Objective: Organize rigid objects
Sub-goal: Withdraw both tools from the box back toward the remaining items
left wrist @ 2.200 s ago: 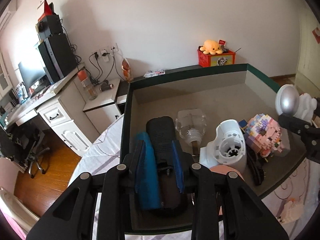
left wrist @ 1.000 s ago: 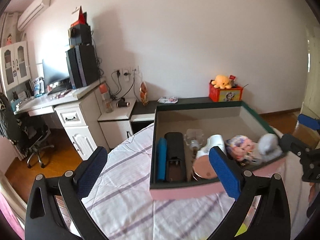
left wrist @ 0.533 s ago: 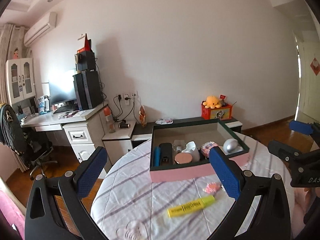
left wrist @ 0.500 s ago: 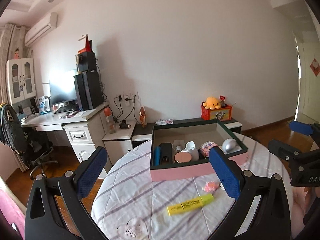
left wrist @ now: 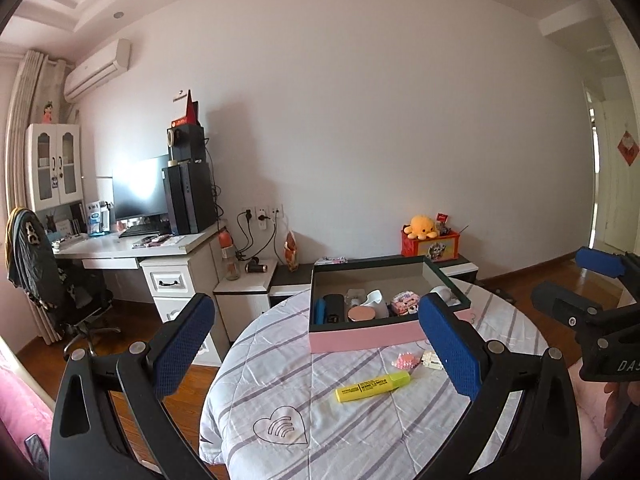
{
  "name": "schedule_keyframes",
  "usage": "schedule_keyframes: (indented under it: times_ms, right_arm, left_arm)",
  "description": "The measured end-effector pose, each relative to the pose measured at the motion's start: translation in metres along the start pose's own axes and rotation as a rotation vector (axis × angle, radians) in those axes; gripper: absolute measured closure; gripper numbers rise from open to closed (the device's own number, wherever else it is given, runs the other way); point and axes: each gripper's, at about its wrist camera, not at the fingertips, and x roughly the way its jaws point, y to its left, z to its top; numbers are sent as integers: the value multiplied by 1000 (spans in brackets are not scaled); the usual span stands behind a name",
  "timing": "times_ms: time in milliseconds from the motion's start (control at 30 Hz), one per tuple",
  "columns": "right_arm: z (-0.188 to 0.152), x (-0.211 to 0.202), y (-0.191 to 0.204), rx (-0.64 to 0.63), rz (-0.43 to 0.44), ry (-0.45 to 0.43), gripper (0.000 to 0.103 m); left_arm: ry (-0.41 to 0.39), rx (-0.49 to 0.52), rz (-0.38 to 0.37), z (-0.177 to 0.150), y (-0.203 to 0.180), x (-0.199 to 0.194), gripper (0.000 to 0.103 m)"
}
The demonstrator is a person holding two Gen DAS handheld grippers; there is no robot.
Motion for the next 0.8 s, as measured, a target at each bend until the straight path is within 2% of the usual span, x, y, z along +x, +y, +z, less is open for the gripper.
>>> schedule_keyframes:
  times_ms: [267, 567, 800]
  right_arm:
    - [0, -13, 4, -7, -5, -16, 0]
    - [-6, 0, -3, 3, -5, 11, 0]
    - [-22, 30, -15, 18, -5, 79, 0]
  left_arm:
    - [-1, 16, -21, 1, -3, -8, 0]
    - [42, 36, -34, -8, -12, 12, 0]
    - [154, 56, -79, -32, -16, 53, 0]
